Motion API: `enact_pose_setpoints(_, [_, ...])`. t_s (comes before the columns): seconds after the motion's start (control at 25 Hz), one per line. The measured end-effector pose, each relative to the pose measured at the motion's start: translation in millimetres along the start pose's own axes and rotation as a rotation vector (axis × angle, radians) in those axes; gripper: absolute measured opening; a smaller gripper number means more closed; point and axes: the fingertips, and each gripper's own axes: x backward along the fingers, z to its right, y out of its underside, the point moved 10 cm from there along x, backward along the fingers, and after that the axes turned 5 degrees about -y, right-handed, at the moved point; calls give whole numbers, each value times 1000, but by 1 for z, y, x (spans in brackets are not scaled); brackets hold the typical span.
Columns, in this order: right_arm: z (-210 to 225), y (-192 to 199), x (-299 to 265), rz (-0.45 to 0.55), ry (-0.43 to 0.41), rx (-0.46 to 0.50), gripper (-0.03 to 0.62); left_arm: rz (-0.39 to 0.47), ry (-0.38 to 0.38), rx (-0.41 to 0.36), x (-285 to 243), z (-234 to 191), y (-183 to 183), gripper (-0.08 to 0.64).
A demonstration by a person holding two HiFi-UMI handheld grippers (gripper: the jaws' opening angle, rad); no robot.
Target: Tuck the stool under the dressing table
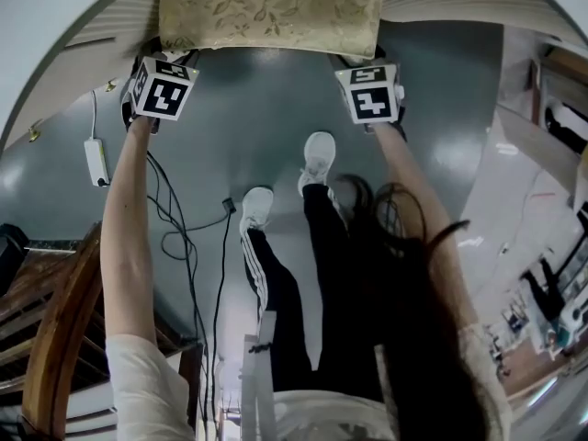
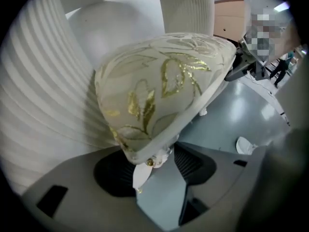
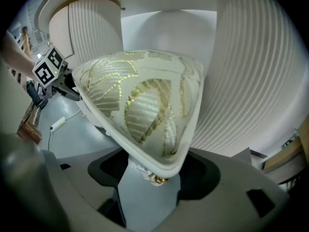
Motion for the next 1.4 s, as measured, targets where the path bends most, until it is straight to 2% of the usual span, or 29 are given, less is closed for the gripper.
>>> enact_pose_setpoints(0.32, [55, -42, -16, -75, 37, 159, 307, 99, 2, 106, -11, 17, -19, 239])
enact_pose_setpoints(0.68, [57, -52, -28, -70, 26, 166, 305, 54, -9, 139, -20, 8, -24, 241])
enact_pose_setpoints(0.88, [55, -51, -27, -101, 15, 133, 307, 15, -22, 179, -12, 10, -28, 241])
enact_pose_setpoints(0.96, [53, -51, -21, -91, 17, 114, 305, 25, -41, 219, -4, 9, -26, 241])
enact_pose_setpoints(1.04, [52, -46, -13, -83, 1, 51, 307, 27, -44, 276, 4, 8, -26, 239])
enact_pose_setpoints(1.2, [49, -40, 11, -70, -4, -51, 305, 60, -35, 385, 23, 15, -30, 241])
enact_pose_setpoints(1.4, [37, -46, 72, 13, 41, -106, 305, 116, 0, 408, 69, 38, -33, 210])
